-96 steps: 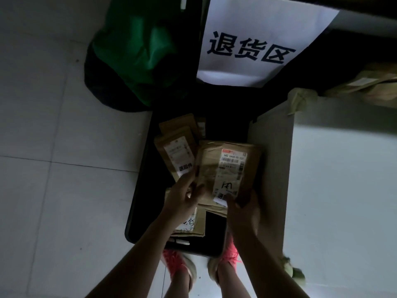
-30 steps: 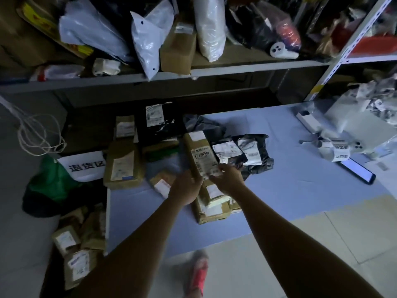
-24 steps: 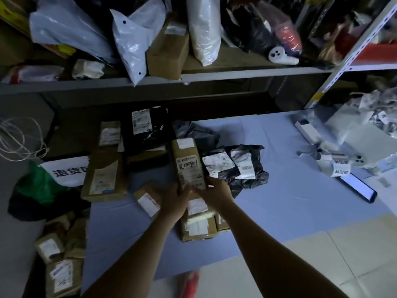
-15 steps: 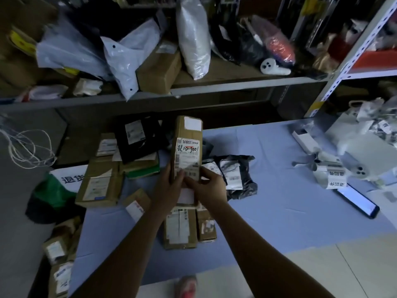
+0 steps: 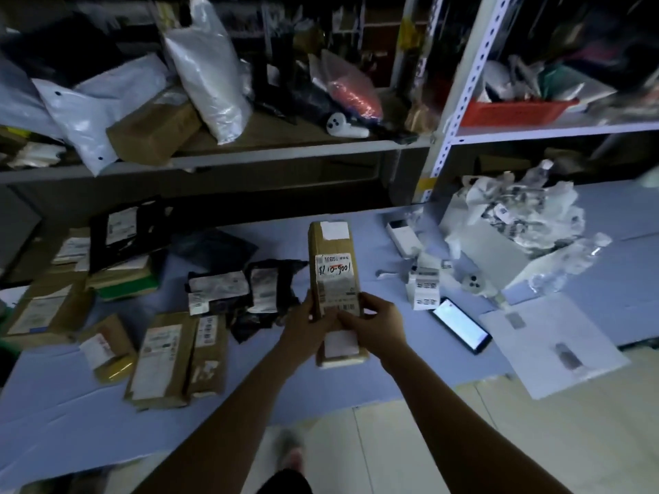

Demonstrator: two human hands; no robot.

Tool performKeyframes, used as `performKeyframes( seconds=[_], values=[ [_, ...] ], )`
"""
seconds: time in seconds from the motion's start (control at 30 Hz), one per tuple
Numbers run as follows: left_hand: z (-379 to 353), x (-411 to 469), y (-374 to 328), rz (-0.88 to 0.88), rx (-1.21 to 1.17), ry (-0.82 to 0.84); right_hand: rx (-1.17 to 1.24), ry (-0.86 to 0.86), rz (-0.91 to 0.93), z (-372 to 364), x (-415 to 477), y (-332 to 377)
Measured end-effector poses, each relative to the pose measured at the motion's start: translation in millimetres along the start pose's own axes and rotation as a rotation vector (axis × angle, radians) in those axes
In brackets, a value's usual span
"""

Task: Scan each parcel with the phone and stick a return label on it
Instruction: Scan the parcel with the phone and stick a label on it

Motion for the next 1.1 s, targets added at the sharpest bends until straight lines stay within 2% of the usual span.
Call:
performKeyframes(
  seconds=[0.13,0.33,0.5,0.57,0.67,0.73,0.93,1.1],
  values=[
    [-64.9,15.9,33.6,0.176,-0.018,0.099,-0.044,-0.008,-0.094,37.4,14.1,-59.3],
    [-121.2,60.8,64.9,0.21,0.097,0.12,-0.106,-0.011,-0.197,62.2,55.4,-115.1],
    [-137.0,81.0,78.4,0.254,0.152,0.04,-0.194,0.078,-0.193,70.6,80.9,-136.1],
    [-137.5,88.1,78.6,0.266,0.158,0.0,-0.249,-0.001,-0.173,91.2,94.6,-138.3],
    [-145.9,88.1,80.7,0.318,0.13,-0.027,-0.484,-0.178,-0.09,136.3,106.4,-140.4],
    [-152.6,86.4,82.0,0.343,0.102,-0.061,-0.645,-0.204,-0.052,159.0,116.9,-148.8],
    [-159.7,75.8,73.2,0.322,0.167,-0.158,-0.914,0.026,-0.17,190.8,147.4,-195.3],
    [-163.6,51.4,75.0,0.354,0.126,-0.181,-0.981,0.097,-0.07,195.1,155.6,-202.7]
  ],
)
Point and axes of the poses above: each hand's wrist, its own x-axis towards the middle knuckle, its own z-axis out of the back of the hand, y = z × x, the point moved 8 cm from there along x, towards the middle knuckle, and after that the axes turned 3 degrees about x, right-handed, at the moved point
